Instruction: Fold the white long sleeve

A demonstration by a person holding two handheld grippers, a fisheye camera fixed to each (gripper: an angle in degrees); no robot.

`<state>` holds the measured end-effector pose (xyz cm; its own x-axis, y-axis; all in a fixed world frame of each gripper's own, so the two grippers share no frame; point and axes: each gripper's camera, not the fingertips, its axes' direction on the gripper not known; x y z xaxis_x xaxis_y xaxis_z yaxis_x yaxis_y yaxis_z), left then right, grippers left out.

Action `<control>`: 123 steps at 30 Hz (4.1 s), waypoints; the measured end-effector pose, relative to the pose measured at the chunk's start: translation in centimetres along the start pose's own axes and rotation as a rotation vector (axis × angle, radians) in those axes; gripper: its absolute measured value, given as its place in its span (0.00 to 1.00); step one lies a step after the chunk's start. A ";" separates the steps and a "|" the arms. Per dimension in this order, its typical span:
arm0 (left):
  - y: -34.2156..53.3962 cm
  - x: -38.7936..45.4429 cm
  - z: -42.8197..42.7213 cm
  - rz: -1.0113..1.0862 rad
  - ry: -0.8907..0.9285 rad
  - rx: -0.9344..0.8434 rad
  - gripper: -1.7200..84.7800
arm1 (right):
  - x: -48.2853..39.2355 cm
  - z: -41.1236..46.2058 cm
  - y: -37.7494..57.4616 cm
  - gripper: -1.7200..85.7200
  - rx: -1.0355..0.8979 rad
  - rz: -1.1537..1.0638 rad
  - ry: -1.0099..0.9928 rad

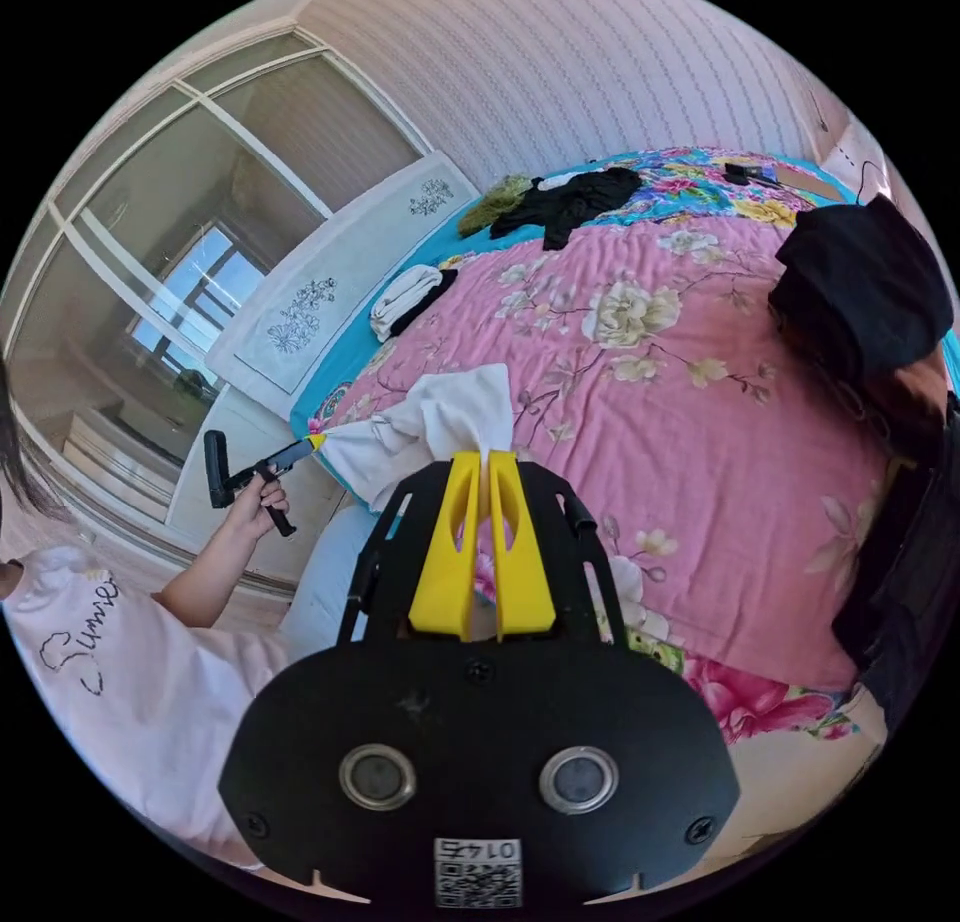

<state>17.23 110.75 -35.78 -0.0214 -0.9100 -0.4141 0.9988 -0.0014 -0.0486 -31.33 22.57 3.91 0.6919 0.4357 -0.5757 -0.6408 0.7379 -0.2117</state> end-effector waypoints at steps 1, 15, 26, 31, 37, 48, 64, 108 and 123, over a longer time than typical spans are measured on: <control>-2.1 0.9 -0.5 0.039 0.007 0.029 0.01 | 0.8 -0.2 1.2 0.03 0.008 0.016 -0.020; -16.5 24.7 3.7 0.660 0.029 0.111 0.06 | 9.3 2.8 12.9 0.03 -0.070 0.212 -0.082; 1.6 7.0 11.7 0.203 -0.145 -0.296 0.12 | 15.2 4.5 16.9 0.03 -0.133 0.258 -0.083; 1.6 7.7 16.0 0.083 -0.026 -0.369 0.07 | 15.9 3.7 18.3 0.03 -0.117 0.250 -0.067; -1.9 9.2 10.4 0.142 0.135 -0.214 0.02 | 16.9 -1.2 19.8 0.03 0.053 0.215 -0.035; -5.7 10.3 9.4 0.082 0.006 -0.179 0.09 | 21.0 0.6 23.1 0.03 0.043 0.385 0.017; -1.1 14.3 10.1 0.385 -0.015 -0.440 0.02 | 20.1 -3.3 28.4 0.02 0.081 0.370 -0.002; -20.7 10.9 -44.1 0.258 0.247 0.418 0.01 | -7.8 -30.1 8.9 0.02 0.252 -0.288 0.310; -20.2 4.1 -43.8 0.253 0.158 0.497 0.01 | -12.7 -31.8 4.5 0.02 0.527 -0.451 0.078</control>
<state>-4.91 125.16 -76.29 0.2528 -0.8343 -0.4900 0.8732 -0.0213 0.4868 -53.55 3.98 -14.84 0.8138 0.0043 -0.5812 -0.0365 0.9984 -0.0437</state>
